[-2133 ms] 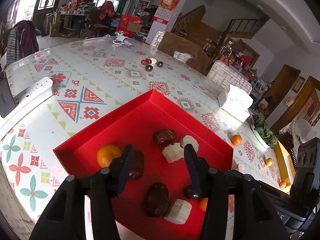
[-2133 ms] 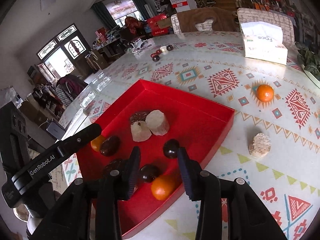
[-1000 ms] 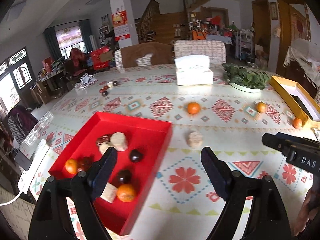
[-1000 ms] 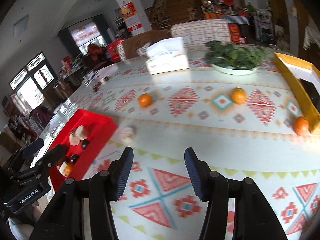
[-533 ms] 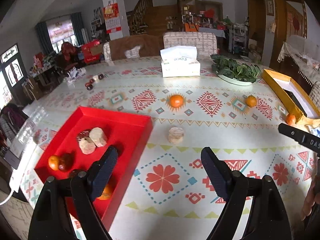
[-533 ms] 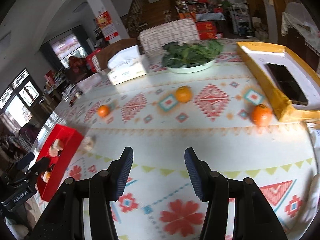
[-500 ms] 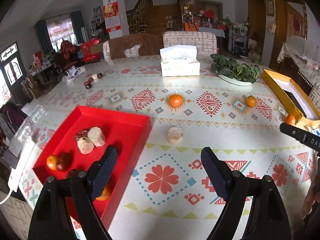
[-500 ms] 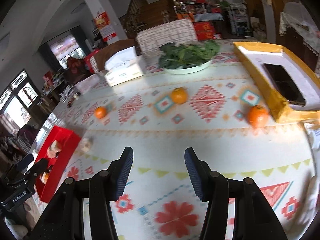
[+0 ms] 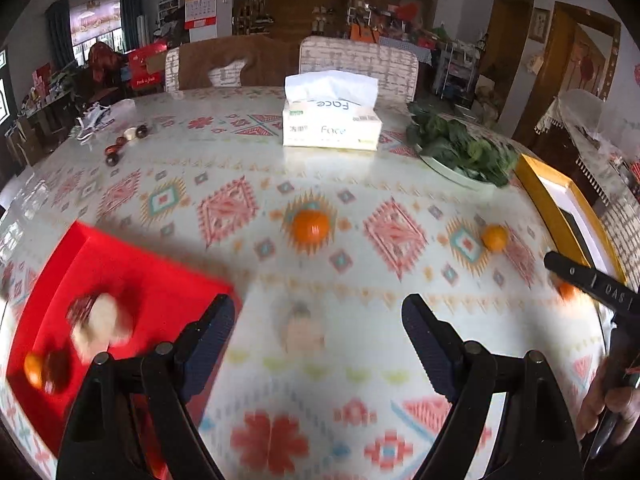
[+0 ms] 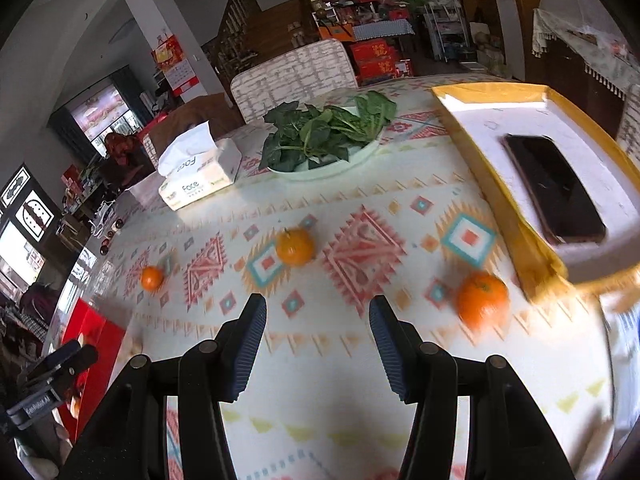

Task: Organize fruits
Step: 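Grasp a tangerine with the left tool while the right tool grasps another tangerine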

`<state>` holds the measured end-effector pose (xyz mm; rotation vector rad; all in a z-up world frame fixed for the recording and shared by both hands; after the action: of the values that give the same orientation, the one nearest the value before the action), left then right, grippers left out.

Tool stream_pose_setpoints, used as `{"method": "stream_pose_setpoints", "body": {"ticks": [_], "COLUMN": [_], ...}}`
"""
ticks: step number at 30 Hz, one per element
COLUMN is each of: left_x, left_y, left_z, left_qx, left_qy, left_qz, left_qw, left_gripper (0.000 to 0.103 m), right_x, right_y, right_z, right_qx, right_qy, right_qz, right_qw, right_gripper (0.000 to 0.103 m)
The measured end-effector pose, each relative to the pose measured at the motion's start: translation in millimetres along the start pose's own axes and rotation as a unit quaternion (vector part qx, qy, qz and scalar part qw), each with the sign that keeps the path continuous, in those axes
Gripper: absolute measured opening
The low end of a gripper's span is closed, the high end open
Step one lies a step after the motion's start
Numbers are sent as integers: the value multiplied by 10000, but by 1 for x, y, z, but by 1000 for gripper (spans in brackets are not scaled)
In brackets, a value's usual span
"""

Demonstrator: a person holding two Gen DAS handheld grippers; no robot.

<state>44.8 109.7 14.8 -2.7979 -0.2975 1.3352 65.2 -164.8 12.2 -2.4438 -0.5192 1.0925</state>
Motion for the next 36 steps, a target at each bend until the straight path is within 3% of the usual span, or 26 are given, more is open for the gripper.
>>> {"method": "stream_pose_setpoints", "body": {"ticks": [7, 14, 16, 18, 19, 24, 27, 36], "left_x": [63, 93, 98, 103, 106, 104, 96, 46], "left_y": [4, 15, 20, 25, 26, 26, 24, 5], "left_z": [-35, -44, -43, -39, -37, -34, -33, -24], "left_qx": [39, 178, 289, 417, 466, 453, 355, 55], "left_qy": [-369, -572, -621, -742, -778, -666, -624, -321], "left_qz": [-39, 0, -9, -75, -132, -115, -25, 344], "left_qw": [9993, 9982, 9977, 9963, 9958, 9967, 9974, 9989], "left_gripper": [85, 85, 71, 36, 34, 33, 33, 33], "right_x": [47, 78, 84, 88, 90, 92, 94, 74], "right_y": [6, 7, 6, 6, 6, 3, 0, -17], "right_z": [-26, -28, -27, -27, -27, -25, -22, -9], "right_qx": [126, 0, -13, -41, -70, -323, -411, -394], "right_qy": [-158, -345, -394, -419, -426, -431, -462, -416], "right_qz": [44, 122, 108, 118, 125, 315, 380, 169], "right_qw": [9998, 9993, 9992, 9990, 9990, 9981, 9974, 9982], "right_gripper": [58, 58, 58, 58, 58, 58, 37, 37]}}
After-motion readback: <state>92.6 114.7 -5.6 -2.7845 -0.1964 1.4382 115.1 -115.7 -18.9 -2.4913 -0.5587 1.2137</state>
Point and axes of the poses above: each gripper's, at about its wrist camera, not at the fingertips, and x roughly the way its jaws point, y to its right, z to its underside, the point moved 7 cm from there along x, roughly the way its jaws point, and after that the axes turned 14 degrees about -z, right-handed, at the moved point
